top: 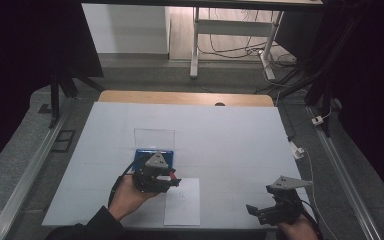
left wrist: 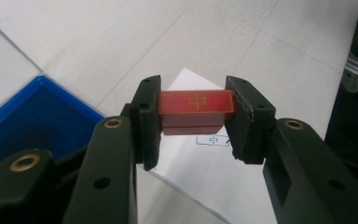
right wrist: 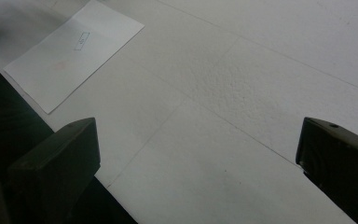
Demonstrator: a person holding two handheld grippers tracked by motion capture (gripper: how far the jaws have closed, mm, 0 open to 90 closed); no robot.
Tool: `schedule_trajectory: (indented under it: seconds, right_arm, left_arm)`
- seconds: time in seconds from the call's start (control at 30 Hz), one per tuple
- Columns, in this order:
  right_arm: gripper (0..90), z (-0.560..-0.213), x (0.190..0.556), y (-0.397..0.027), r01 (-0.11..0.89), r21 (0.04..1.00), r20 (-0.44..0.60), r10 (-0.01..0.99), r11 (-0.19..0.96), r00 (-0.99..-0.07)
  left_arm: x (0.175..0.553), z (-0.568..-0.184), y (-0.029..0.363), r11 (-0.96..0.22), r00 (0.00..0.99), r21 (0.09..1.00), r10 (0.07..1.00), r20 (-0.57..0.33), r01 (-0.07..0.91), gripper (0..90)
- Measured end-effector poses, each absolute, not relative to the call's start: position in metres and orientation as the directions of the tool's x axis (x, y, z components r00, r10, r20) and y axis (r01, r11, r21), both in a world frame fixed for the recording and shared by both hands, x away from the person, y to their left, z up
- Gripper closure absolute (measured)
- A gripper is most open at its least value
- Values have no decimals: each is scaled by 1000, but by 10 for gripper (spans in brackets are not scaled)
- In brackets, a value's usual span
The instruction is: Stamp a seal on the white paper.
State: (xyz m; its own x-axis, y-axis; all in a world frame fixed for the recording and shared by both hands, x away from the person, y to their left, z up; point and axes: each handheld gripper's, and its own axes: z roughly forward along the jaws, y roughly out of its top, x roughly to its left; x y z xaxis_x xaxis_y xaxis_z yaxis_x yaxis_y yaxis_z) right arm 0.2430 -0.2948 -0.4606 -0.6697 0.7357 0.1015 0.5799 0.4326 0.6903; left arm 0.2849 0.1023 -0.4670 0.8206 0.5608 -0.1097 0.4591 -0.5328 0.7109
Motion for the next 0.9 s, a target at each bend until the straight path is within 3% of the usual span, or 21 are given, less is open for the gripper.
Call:
schedule_trajectory:
  seconds: [0.9]
  right_arm:
    - [0,-461,243,-295,581,691,102,738,430,-668]
  left_arm:
    - [299,-466,136,-472,755,726,648,-100,501,583]
